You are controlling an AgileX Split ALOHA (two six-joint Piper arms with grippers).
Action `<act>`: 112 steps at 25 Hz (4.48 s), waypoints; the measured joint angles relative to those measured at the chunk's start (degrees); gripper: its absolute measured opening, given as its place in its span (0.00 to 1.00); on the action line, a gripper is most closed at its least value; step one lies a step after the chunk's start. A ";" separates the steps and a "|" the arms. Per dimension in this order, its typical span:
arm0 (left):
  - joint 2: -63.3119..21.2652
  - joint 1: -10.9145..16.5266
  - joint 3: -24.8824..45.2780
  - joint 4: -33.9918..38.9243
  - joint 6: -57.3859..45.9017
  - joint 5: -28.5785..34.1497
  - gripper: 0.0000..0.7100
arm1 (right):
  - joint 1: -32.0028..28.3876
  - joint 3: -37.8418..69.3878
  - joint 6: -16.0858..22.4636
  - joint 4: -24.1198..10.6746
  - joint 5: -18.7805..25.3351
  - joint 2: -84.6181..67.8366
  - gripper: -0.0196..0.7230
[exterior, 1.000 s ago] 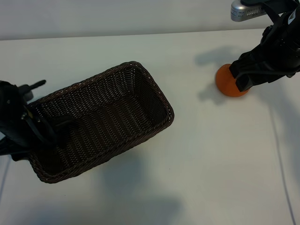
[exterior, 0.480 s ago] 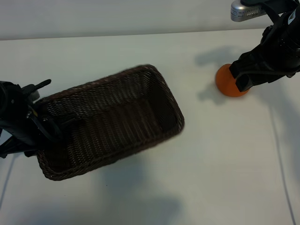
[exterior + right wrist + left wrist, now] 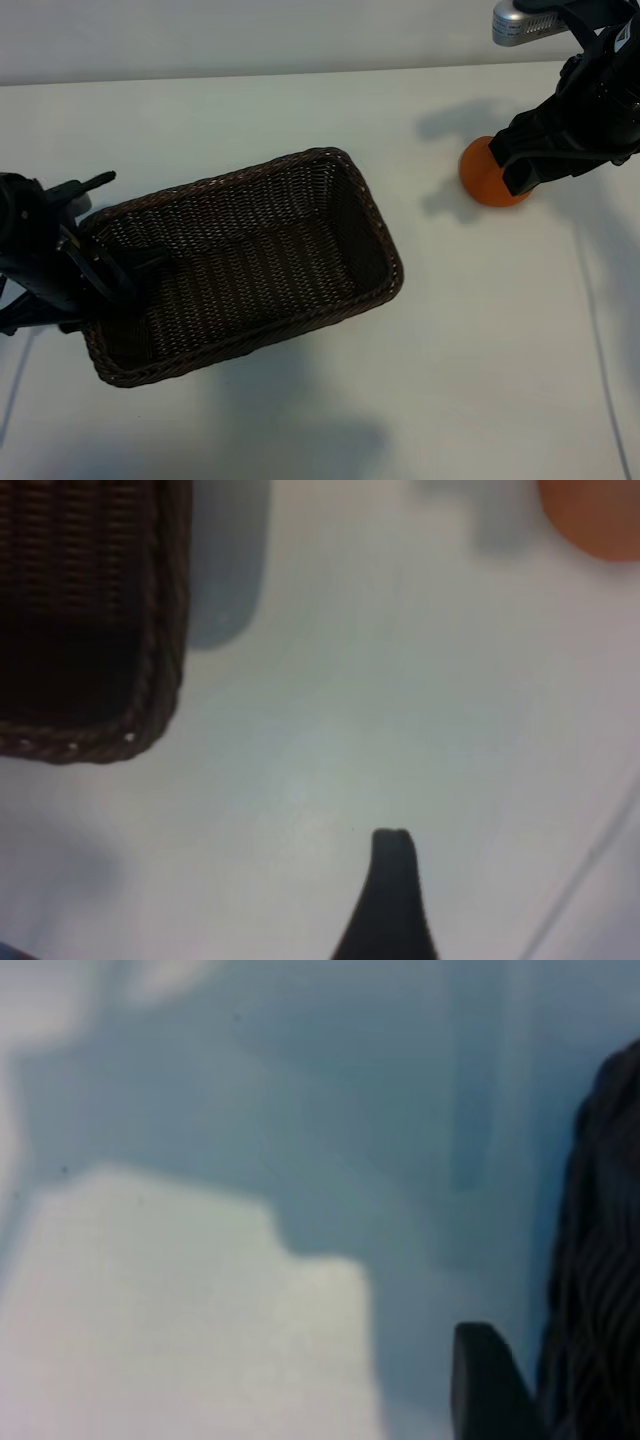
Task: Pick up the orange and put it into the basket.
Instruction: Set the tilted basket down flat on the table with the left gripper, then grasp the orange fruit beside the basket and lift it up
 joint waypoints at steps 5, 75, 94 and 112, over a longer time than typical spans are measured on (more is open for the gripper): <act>-1.68 1.34 0.11 -9.98 10.36 0.00 0.45 | 0.00 0.00 0.00 0.00 0.00 0.00 0.79; 19.56 7.08 -25.52 -33.24 38.20 10.06 0.45 | 0.00 0.00 0.18 -0.07 0.44 0.00 0.78; 15.02 7.08 -27.20 -27.31 35.88 14.15 0.95 | 0.00 0.00 0.18 -0.13 0.44 0.00 0.78; 3.65 6.96 -40.40 0.25 22.62 29.51 0.88 | 0.00 0.00 0.18 -0.13 0.44 0.00 0.78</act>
